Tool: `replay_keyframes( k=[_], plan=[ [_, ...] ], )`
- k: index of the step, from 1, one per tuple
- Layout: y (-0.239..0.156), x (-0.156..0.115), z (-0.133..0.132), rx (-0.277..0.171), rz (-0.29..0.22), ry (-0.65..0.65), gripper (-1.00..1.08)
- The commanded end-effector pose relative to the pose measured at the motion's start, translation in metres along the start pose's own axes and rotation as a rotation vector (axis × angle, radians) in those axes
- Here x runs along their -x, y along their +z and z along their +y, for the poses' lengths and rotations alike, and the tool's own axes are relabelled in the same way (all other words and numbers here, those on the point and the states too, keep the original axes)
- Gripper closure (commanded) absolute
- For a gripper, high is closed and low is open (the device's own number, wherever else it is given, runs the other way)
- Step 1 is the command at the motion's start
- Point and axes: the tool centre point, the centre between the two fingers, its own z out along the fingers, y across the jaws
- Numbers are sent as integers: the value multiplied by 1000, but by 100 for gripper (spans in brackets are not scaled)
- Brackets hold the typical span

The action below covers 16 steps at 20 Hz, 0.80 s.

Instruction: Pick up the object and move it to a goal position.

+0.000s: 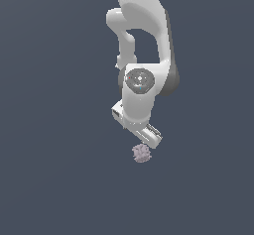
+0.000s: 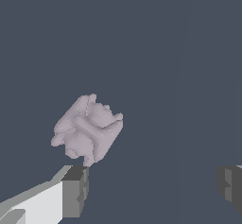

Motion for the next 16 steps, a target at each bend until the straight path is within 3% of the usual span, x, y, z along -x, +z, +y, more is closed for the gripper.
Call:
replay_keyframes(
  k=[1,16],
  plan=[
    [2,-2,-6,-2,1,66,-92],
    [15,-11,-40,-13,7,443,-92]
  ],
)
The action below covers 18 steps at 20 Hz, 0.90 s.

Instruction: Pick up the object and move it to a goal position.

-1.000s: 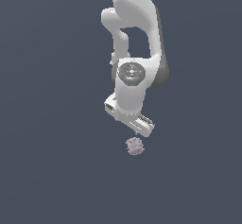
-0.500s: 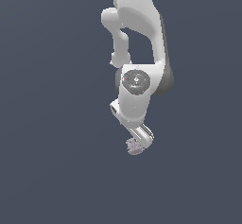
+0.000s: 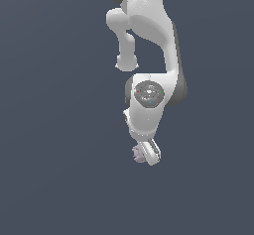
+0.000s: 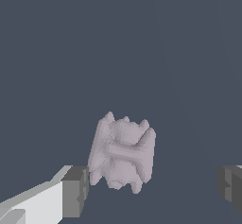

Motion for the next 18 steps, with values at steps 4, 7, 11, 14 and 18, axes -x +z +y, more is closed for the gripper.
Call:
replay_keyframes(
  k=[4,7,11,14,18],
  plan=[
    [4,3,-10,-4,2,113,-92],
    [6,4,-14,-6,2,156,-92],
    [7,5,-18,-7,3,196,-92],
    [8,6,-20,-8,3,213,-92],
    [8,6,-20,-8,3,214,-92]
  ],
)
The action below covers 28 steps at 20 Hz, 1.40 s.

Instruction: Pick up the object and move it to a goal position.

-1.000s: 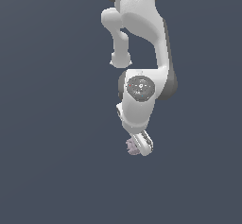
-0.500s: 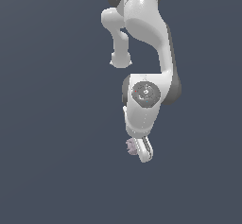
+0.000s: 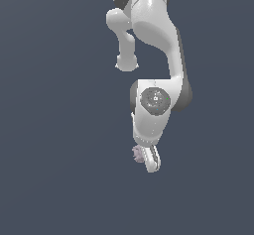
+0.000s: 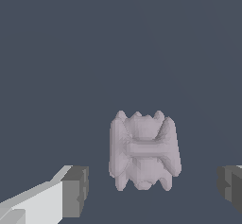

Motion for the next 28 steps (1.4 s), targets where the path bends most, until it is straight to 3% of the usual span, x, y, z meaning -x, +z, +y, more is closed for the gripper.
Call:
replay_keyframes(
  k=[1,12,19,20,28],
  plan=[
    [0,0,0,0,0,0,-92],
    [47,0,1,0,0,5,-92],
    [50,0,0,0,0,4,-92],
    [50,0,0,0,0,4,108],
    [50,0,0,0,0,4,108]
  ],
)
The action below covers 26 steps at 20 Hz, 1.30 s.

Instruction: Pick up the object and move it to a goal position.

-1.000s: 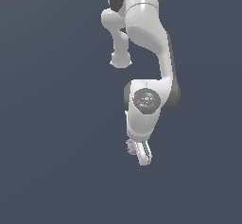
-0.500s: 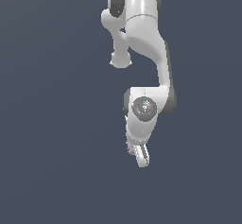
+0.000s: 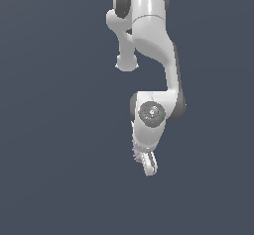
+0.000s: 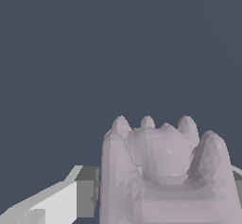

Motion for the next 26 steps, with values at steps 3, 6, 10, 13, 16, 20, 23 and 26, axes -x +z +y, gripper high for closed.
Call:
replay_keyframes(
  k=[3,6,10,13,16,20,23,26],
  plan=[
    [0,0,0,0,0,0,108],
    [-2,-1,2,0,0,0,108],
    [-7,-4,7,0,0,0,108],
    [-14,-7,13,0,0,0,108],
    [-22,-12,22,0,-1,0,108],
    [-39,-21,39,0,-1,0,108],
    [-55,-30,55,0,-2,0,108],
    [-74,-40,73,0,-3,0,108]
  ],
)
